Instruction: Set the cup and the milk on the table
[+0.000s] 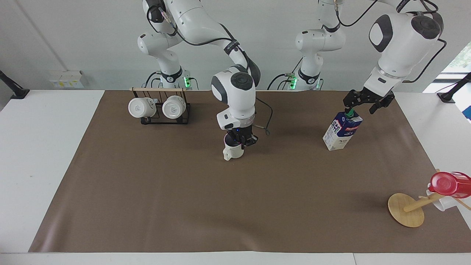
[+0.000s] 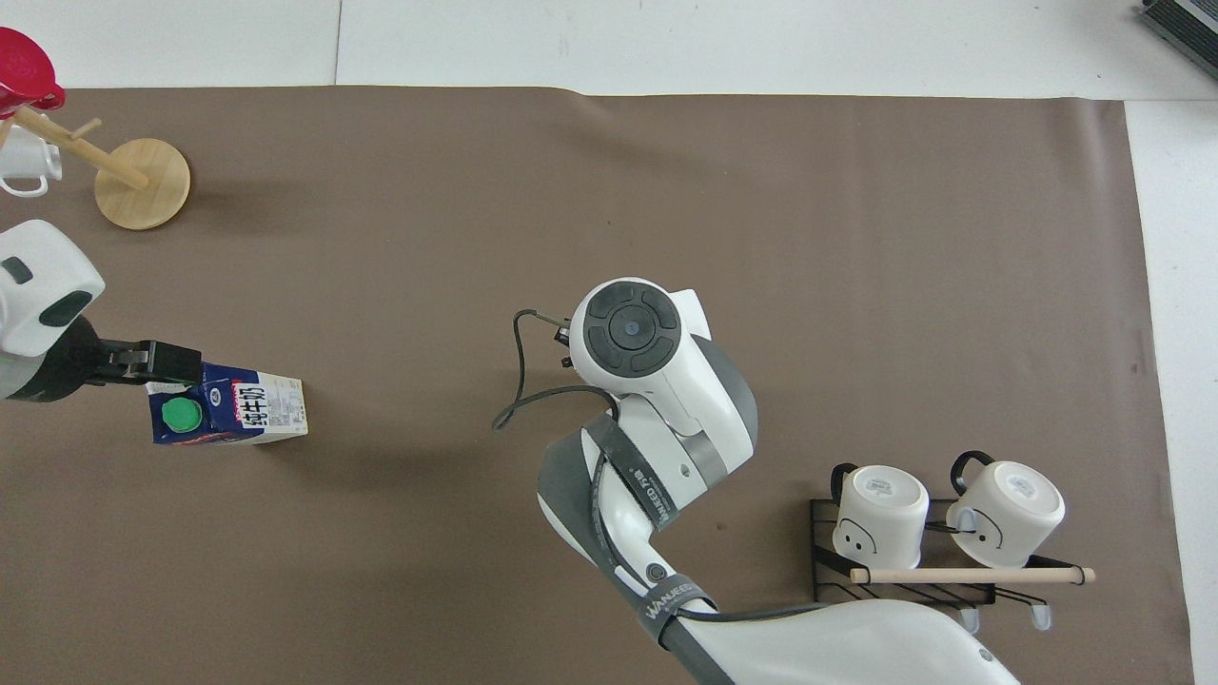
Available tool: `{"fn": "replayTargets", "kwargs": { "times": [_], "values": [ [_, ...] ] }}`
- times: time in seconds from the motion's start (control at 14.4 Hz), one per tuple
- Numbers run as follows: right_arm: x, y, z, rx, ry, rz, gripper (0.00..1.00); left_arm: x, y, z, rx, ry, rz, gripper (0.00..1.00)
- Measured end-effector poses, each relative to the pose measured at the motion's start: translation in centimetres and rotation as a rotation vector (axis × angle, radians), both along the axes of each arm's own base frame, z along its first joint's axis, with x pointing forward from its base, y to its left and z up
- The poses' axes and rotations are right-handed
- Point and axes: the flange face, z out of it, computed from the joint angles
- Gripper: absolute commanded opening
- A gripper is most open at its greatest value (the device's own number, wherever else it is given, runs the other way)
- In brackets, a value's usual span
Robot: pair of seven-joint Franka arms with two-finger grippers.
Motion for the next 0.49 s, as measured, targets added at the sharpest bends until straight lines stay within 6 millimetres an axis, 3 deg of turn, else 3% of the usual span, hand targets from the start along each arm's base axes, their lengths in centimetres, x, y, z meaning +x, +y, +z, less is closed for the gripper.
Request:
{"fn": "replayTargets", "kwargs": {
  "times": [0.14, 0.21, 0.35, 0.49],
  "values": [
    [0.0, 0.0, 0.0, 0.0, 0.0, 0.001, 0.11, -1.2, 0.0, -0.7, 0.002, -0.005, -0.001, 1.0],
    [0.0, 0.0, 0.0, 0.001, -0.001, 0.001, 0.28, -1.6, 0.0, -0.8, 0.003, -0.006, 0.0, 1.0],
    [0.0, 0.0, -0.1, 0.001, 0.0, 0.0, 1.0, -2.0, 0.0, -0.9, 0.004, -0.006, 0.0, 1.0],
    [0.0, 0.0, -0.1, 0.002, -0.001, 0.0, 1.0, -2.3, -0.1, -1.2, 0.005, -0.014, -0.002, 1.0]
  ]
}}
